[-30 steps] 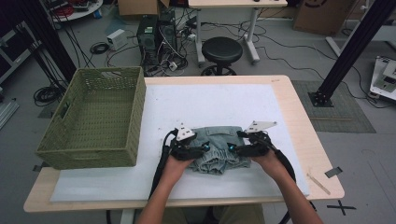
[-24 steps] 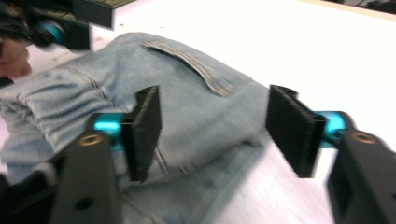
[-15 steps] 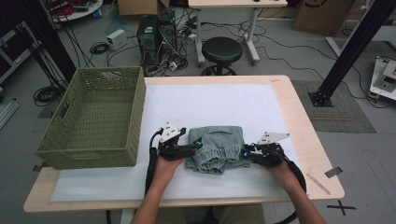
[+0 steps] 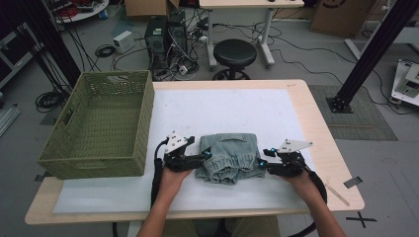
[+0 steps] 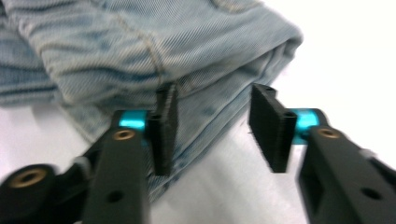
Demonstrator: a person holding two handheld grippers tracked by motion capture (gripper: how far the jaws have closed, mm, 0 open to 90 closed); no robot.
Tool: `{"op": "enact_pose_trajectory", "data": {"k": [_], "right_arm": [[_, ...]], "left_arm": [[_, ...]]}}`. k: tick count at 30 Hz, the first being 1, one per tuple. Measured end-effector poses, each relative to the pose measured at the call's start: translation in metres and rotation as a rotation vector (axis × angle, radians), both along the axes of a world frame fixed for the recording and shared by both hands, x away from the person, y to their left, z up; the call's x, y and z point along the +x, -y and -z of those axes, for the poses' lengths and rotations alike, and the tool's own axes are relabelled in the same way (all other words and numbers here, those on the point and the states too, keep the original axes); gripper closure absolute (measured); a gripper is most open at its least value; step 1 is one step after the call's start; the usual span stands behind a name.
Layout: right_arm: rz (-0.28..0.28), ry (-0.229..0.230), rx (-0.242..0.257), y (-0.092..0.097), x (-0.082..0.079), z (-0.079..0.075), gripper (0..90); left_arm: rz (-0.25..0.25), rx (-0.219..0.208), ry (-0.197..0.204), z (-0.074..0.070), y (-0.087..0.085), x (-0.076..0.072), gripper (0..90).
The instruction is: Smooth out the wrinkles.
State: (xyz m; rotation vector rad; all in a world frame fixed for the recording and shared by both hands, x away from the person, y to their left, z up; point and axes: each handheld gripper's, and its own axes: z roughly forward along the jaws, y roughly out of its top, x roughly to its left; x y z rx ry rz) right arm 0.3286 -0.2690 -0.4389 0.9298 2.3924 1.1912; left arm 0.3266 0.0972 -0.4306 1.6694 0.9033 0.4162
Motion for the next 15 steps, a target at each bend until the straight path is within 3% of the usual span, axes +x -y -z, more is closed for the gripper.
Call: {"op": "enact_pose_trajectory", "data": {"k": [7,15], "right_arm": [[0.035,0.055,0.003,0.002,0.000,-0.006,21.8],[0.081,0.091,0.055,0.015,-0.002,-0.017,21.0]], "left_arm": [[0.002,-0.036,0.003,-0.003,-0.006,-0.005,23.8],[0.006,-0.037,0.010,-0.006,-0.011,-0.007,23.8]]}}
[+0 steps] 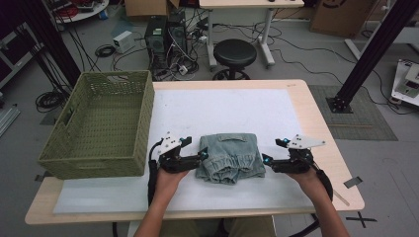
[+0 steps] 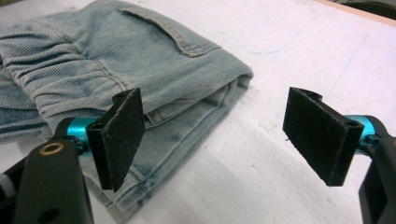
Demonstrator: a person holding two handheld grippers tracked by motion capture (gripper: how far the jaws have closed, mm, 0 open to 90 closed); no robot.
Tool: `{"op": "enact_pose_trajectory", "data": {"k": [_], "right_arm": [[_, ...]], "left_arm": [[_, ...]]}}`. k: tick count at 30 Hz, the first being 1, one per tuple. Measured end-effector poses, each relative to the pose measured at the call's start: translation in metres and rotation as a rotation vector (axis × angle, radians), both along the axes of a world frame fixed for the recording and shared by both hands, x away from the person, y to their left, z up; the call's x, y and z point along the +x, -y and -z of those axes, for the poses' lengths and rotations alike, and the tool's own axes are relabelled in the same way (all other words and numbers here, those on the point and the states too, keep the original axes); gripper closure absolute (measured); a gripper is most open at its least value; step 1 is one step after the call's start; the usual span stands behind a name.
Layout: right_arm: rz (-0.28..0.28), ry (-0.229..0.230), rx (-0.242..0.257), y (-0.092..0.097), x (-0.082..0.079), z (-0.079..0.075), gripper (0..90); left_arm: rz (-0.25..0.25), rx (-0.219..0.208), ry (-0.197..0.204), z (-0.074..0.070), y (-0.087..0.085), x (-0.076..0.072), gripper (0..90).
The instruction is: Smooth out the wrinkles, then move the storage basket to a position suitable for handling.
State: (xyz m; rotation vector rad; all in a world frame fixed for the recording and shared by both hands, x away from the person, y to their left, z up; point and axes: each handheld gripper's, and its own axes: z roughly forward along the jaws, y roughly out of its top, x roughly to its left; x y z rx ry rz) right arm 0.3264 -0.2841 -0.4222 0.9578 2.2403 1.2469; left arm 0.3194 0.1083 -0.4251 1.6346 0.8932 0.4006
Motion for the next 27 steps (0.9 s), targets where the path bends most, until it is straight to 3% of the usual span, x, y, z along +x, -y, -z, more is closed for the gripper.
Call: {"op": "enact_pose_trajectory", "data": {"k": [7,21,27], "right_arm": [[0.024,-0.009,0.011,0.0099,-0.0005,0.0024,21.0],[0.025,-0.010,0.004,0.0091,0.0008,0.0024,21.1],[0.022,-0.012,0.002,0.0101,-0.0010,0.0041,21.0]], "left_arm": [[-0.003,0.012,-0.005,0.0010,0.0004,-0.0011,23.8],[-0.006,0.019,-0.023,-0.0026,-0.0027,-0.0035,23.8],[0.000,0.024,-0.012,-0.0083,-0.0018,-0.0097,23.8]]}}
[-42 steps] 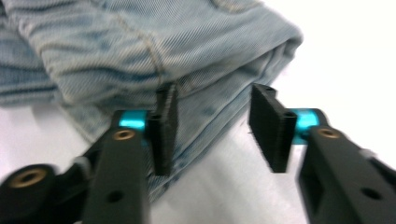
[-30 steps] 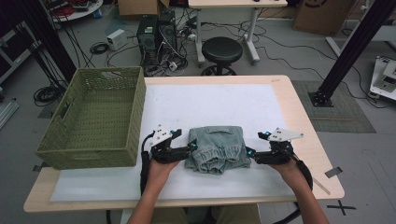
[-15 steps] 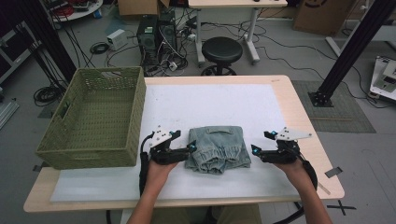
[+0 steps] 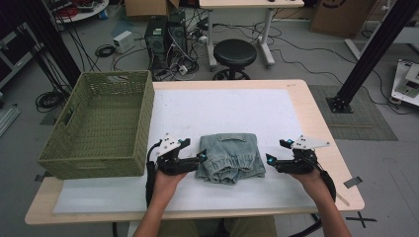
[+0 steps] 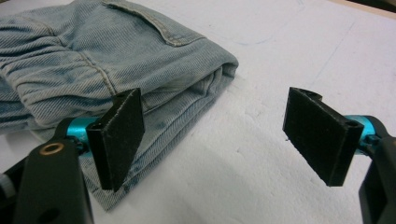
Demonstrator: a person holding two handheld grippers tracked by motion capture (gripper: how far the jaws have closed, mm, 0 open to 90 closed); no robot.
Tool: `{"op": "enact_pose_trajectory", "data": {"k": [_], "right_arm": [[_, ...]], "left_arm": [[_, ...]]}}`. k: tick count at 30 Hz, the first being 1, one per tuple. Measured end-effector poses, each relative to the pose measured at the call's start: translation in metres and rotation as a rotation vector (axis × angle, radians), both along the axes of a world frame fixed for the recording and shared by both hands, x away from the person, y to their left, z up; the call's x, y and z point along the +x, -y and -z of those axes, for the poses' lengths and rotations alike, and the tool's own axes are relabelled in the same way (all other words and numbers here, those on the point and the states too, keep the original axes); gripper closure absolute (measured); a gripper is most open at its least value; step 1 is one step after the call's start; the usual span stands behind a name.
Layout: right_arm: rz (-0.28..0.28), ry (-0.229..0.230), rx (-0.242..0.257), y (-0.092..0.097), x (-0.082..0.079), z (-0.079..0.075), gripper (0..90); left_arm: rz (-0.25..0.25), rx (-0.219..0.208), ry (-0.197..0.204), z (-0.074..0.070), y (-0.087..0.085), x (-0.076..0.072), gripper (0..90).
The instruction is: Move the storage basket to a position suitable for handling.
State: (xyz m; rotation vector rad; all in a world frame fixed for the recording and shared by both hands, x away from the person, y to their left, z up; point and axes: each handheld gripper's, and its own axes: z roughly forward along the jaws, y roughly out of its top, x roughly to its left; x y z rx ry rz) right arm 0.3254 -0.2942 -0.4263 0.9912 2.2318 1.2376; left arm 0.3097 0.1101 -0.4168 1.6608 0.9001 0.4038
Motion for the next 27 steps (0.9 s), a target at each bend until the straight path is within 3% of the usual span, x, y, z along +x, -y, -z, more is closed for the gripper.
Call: {"op": "enact_pose_trajectory", "data": {"k": [16,27], "right_arm": [[-0.002,0.010,0.011,0.002,-0.002,-0.001,21.1],[-0.002,0.009,0.008,0.001,-0.001,0.000,21.1]], "left_arm": [[0.009,0.007,0.085,-0.032,-0.014,-0.009,23.8],[-0.016,0.000,0.124,-0.049,-0.040,-0.012,23.8]]}}
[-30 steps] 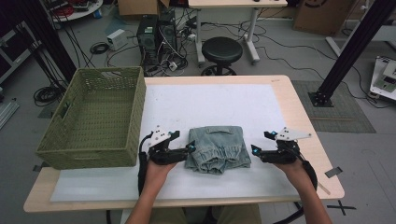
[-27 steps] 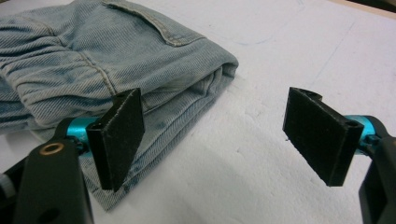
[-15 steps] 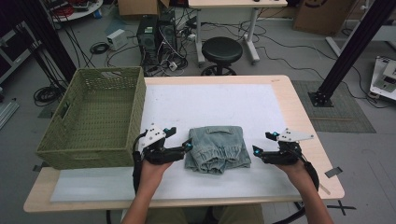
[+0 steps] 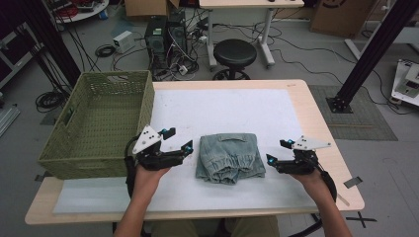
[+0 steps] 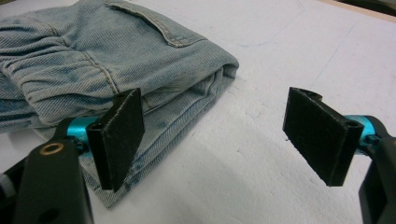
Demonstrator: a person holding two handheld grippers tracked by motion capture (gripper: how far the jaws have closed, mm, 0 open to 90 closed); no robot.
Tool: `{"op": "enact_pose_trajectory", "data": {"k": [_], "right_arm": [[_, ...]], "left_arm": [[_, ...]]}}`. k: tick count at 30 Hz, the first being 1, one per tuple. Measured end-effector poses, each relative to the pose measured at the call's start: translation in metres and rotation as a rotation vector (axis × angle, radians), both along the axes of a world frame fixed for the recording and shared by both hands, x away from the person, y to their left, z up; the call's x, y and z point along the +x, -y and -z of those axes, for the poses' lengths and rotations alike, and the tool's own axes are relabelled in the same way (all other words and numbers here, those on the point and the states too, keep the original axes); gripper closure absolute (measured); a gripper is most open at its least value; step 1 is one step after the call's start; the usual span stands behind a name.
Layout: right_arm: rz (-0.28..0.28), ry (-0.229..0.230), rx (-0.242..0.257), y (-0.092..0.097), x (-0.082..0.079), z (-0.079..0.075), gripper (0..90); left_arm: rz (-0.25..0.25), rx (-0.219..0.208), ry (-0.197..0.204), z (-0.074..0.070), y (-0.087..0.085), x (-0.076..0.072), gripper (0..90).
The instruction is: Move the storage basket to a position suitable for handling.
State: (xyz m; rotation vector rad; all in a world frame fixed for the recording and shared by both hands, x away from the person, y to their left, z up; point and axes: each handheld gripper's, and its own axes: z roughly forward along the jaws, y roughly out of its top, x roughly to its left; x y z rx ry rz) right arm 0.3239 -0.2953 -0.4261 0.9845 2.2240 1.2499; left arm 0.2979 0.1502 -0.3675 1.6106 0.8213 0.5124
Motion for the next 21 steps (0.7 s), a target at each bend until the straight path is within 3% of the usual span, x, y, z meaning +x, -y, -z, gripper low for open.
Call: {"op": "enact_pose_trajectory", "data": {"k": [9,21], "right_arm": [[0.002,-0.002,-0.005,0.000,-0.001,0.001,21.1],[0.000,-0.004,-0.006,-0.001,0.000,0.001,21.1]], "left_arm": [[-0.016,-0.033,0.022,-0.011,-0.025,-0.004,23.8],[-0.091,-0.037,0.065,-0.024,-0.062,-0.008,23.8]]}}
